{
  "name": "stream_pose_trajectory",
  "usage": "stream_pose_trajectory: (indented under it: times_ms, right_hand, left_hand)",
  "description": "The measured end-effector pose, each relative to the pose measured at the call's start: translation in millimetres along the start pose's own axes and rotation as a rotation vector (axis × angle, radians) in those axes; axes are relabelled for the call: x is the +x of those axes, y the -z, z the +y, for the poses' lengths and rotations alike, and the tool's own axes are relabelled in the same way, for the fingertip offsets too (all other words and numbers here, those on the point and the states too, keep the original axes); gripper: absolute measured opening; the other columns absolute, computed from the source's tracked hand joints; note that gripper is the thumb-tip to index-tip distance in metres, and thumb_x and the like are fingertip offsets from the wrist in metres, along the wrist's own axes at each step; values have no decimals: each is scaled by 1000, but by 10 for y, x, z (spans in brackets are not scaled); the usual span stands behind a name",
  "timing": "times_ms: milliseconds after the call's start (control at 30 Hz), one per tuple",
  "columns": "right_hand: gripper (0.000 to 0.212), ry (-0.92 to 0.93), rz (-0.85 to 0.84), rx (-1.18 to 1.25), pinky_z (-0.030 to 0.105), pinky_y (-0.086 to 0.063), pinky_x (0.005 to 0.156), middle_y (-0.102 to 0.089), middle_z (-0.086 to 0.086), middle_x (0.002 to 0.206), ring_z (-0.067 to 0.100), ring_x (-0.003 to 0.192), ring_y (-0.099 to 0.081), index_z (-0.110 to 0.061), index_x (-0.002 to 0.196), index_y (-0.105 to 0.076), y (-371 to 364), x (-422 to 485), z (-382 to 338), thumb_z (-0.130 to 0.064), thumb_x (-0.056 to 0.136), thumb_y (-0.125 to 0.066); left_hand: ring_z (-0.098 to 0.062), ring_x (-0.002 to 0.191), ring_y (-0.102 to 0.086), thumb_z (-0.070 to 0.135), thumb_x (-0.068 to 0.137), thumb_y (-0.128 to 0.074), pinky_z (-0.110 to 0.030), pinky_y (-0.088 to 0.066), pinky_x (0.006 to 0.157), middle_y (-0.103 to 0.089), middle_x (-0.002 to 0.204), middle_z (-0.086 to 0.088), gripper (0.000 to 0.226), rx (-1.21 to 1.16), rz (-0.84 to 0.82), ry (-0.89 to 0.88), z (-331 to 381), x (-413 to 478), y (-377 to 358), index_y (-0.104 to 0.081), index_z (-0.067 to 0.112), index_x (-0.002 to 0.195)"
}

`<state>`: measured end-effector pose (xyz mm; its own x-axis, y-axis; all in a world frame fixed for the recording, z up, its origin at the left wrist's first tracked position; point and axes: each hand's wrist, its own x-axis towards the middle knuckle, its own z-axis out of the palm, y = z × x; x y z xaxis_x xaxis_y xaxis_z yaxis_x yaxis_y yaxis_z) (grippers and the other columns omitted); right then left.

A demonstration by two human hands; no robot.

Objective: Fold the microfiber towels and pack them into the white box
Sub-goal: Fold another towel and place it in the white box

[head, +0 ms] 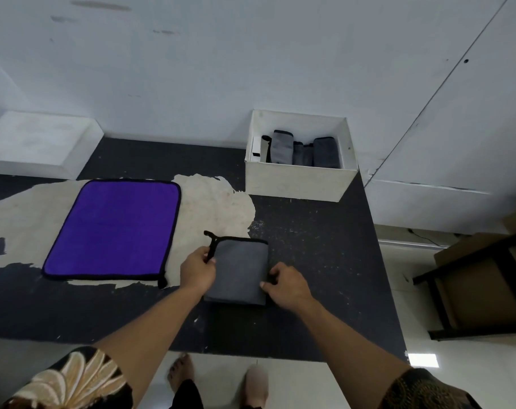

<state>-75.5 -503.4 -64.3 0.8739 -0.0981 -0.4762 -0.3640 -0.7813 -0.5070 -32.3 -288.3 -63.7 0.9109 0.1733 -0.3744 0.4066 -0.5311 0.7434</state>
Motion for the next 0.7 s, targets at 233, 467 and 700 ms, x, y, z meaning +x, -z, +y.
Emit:
stream_pose_trajectory:
  times_ms: [233,467,700]
  right_hand:
    - [50,3,16,-35,35,-50,95,-53,6,125,22,109,-57,-23,127,-53,-16,-14,-21,-43,85,-71]
    - [53,22,51,-9,36,-50,94,-50,3,125,22,108,-57,-24,127,-49,-29,-40,-53,-46,84,-71]
    - [41,125,158,-14,37,-54,86,-40,-2,124,18,90,-59,-30,118,-48,-85,-107,-152,-40,85,-71]
  left_hand:
    - [-20,100,-59,7,88,-61,-32,-48,93,-66,105,-4,47,39,-33,67,-106,53,76,-52,15,134]
    - [-20,99,-61,13,86,-67,-35,-50,93,-65,105,-3,47,47,-21,33,-150,41,111,-54,14,132]
    - [-18,97,-60,21,77,-80,-26,-48,79,-63,107,-3,52,14,-79,34,-149,-8,116,-55,16,123]
